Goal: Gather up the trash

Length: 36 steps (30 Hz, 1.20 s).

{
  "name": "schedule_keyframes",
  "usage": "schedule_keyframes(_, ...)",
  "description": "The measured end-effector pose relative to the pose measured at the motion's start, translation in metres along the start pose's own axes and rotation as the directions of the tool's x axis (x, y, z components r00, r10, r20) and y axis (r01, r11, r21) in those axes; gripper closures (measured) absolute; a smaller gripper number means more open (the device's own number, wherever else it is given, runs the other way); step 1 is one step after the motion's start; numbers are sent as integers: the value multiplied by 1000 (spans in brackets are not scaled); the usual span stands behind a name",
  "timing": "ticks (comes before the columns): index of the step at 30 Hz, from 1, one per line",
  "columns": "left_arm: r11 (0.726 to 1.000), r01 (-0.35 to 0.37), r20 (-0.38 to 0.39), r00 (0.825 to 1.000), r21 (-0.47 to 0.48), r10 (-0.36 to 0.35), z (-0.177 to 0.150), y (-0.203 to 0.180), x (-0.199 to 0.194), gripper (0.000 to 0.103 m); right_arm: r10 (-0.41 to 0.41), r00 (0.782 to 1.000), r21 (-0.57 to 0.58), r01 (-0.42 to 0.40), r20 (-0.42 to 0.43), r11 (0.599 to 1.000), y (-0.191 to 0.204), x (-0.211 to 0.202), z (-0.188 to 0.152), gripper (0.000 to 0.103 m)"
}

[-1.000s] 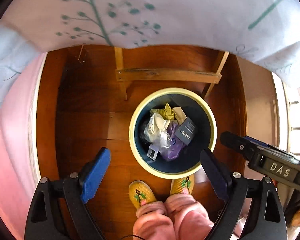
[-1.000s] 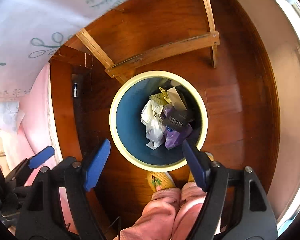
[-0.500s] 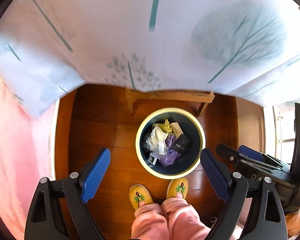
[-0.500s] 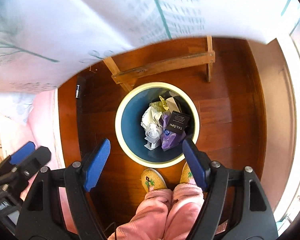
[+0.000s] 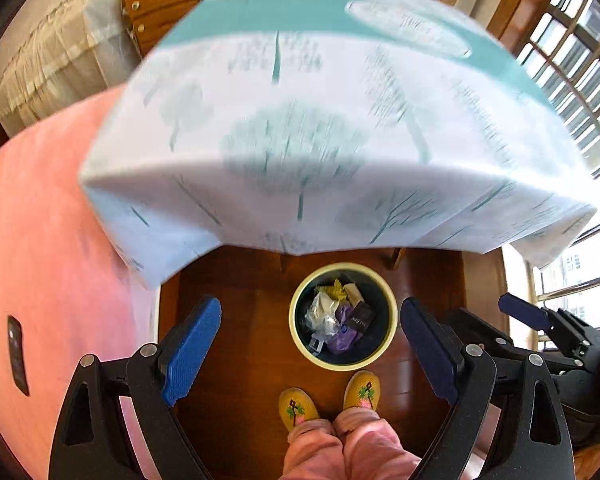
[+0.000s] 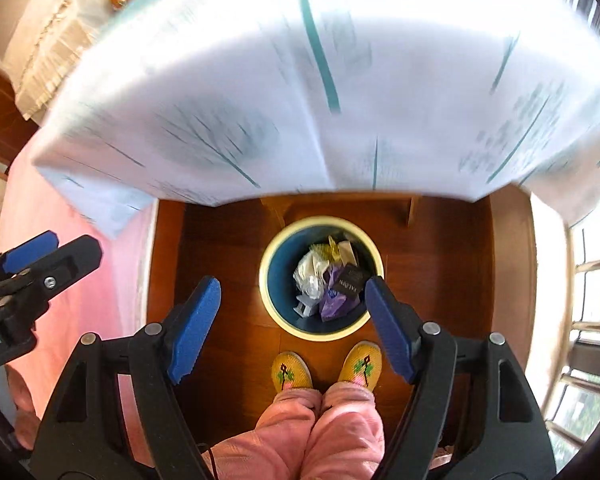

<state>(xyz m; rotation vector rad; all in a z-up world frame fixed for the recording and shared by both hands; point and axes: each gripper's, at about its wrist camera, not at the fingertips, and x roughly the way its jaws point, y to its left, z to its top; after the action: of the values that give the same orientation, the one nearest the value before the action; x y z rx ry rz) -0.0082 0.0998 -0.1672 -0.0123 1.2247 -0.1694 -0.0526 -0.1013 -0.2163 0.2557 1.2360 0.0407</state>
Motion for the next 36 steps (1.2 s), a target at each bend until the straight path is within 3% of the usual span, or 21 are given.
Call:
schedule_keyframes(9, 999, 20, 120, 992, 33, -24, 34, -13, -95, 10, -4, 992, 20, 1, 125, 1000, 6, -103, 27, 30)
schedule_keyframes(19, 998, 20, 201, 979, 57, -32, 72, -17, -161, 11, 2, 980, 44, -11, 198, 999, 13, -176, 56, 30)
schedule_keyframes(29, 995, 1, 319, 947, 103, -34, 108, -41, -228, 11, 10, 947, 5, -13, 321, 1000, 40, -256, 93, 30)
schedule_keyframes(33, 996, -21, 372, 928, 89, -14, 117, -45, -247, 11, -20, 937, 5, 20, 350, 1000, 49, -278, 102, 30)
schedule_keyframes(36, 997, -27, 385, 923, 68, -1, 119, -48, -254, 11, -35, 930, 5, 36, 366, 999, 54, -290, 105, 30)
